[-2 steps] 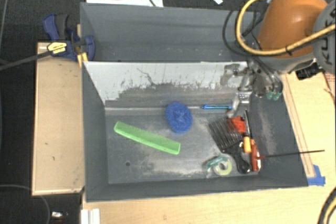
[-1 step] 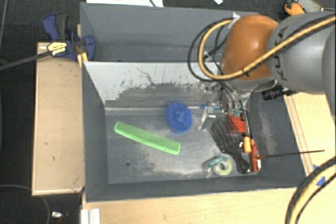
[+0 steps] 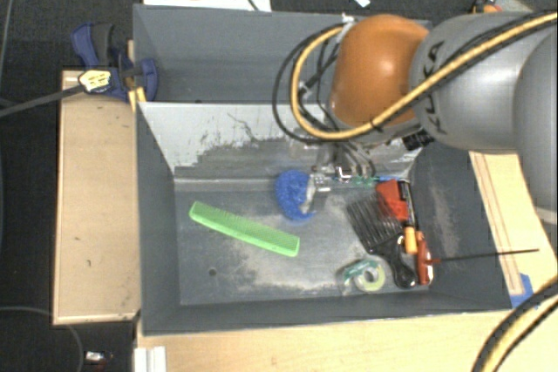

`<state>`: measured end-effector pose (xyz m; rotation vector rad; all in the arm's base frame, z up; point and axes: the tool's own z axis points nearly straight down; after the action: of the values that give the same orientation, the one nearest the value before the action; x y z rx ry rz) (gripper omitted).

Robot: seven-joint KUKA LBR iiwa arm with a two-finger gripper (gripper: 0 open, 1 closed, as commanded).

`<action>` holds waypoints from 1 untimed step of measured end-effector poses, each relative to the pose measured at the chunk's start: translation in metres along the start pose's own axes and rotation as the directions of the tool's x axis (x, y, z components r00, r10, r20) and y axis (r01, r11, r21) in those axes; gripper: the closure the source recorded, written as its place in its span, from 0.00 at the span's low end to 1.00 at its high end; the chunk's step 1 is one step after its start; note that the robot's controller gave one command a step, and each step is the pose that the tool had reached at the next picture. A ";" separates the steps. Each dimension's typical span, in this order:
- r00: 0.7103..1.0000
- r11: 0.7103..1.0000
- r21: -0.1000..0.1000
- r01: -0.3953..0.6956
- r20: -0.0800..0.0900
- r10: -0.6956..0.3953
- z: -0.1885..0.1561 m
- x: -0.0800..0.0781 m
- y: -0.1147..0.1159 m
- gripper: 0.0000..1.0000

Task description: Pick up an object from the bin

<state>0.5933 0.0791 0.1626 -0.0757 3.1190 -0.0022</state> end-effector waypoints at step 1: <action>0.921 0.921 0.004 -0.390 -0.012 0.390 0.036 0.006 -0.004 0.00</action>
Offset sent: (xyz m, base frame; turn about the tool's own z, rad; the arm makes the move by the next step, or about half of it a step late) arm -0.0029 -0.0201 -0.0926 0.0503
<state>0.5880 0.0744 0.1267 0.5495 3.0843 0.0018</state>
